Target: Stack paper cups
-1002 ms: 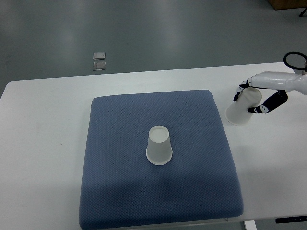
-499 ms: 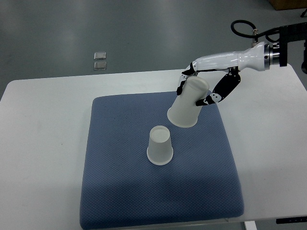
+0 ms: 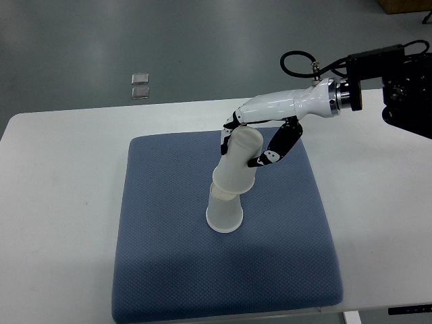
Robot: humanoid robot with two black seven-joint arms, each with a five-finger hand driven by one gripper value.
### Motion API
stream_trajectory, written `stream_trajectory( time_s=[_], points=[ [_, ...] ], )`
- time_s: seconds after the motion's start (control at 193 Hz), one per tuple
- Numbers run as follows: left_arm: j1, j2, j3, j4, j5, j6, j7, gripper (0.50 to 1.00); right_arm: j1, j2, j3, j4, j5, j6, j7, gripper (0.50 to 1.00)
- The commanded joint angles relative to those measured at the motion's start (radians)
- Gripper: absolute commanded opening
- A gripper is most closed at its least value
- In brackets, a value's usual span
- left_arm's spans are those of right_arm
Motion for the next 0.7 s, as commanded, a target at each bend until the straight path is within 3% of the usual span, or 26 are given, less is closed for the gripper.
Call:
stream_trajectory(
  time_s=[0.0, 0.525, 0.696],
  points=[
    [0.000, 0.000, 0.000, 0.000, 0.000, 0.000, 0.000, 1.000, 0.000, 0.003, 0.000, 0.011, 0.000, 0.005, -0.002, 0.547],
    [0.000, 0.000, 0.000, 0.000, 0.000, 0.000, 0.000, 1.000, -0.006, 0.026, 0.000, 0.046, -0.026, -0.003, -0.009, 0.562],
    [0.000, 0.000, 0.000, 0.000, 0.000, 0.000, 0.000, 1.000, -0.023, 0.046, 0.000, 0.044, -0.032, -0.012, -0.049, 0.576]
  ],
)
